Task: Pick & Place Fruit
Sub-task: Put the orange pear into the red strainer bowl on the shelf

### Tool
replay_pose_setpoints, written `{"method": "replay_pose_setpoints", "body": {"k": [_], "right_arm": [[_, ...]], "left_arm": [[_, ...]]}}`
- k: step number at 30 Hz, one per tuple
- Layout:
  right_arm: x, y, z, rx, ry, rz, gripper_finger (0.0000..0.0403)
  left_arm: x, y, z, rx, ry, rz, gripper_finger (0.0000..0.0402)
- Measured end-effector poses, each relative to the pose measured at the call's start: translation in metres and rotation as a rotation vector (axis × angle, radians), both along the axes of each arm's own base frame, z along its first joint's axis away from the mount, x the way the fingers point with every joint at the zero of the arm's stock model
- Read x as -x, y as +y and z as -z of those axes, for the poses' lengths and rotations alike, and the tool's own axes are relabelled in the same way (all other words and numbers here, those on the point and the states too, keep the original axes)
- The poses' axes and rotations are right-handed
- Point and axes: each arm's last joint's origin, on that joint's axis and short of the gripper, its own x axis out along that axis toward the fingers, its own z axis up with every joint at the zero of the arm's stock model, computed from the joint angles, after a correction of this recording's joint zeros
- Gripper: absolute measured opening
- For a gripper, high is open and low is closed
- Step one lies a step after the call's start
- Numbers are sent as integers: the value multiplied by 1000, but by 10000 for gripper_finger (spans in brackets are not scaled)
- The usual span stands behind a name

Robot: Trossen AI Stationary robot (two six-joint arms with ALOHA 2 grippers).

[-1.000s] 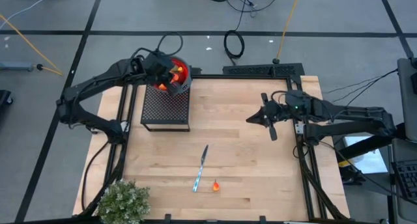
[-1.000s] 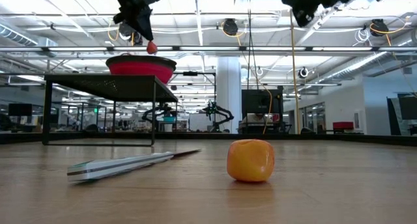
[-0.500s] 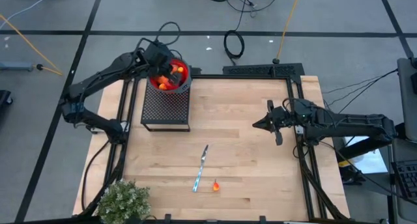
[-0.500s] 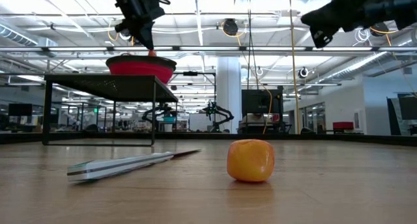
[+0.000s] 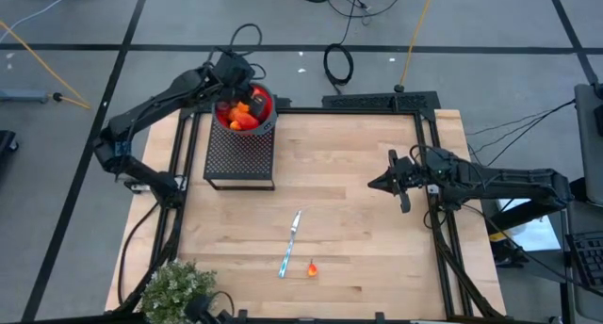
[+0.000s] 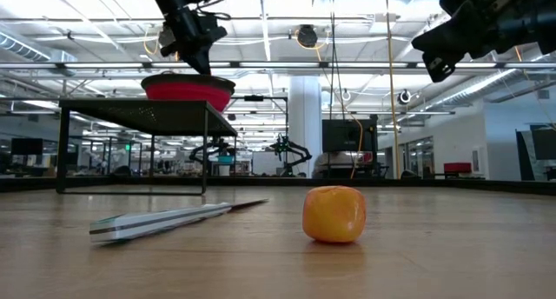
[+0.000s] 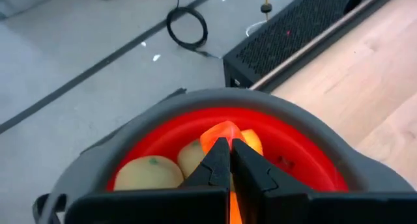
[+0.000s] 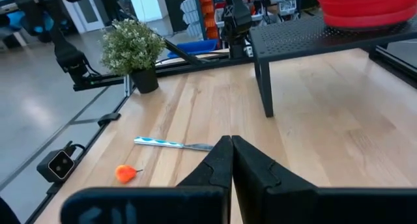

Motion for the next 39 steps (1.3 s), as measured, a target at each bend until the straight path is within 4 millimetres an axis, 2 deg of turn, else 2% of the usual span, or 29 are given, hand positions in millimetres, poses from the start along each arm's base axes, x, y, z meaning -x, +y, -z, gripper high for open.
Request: {"method": "replay_pose_setpoints", "body": {"k": [7,25,31,39], "right_arm": [[3,0,3,10,-3,-2,0],[4,0,2,42,-17,20,0],[4,0,2,43,-17,20,0],[4,0,2,39,-17,21,0]], "left_arm": [[-7,8,11,36,18,11,0],[-7,8,12,47,21,4,4],[-7,8,12,48,18,0,36],[-4,6,9,60,-20,-42,109]]}}
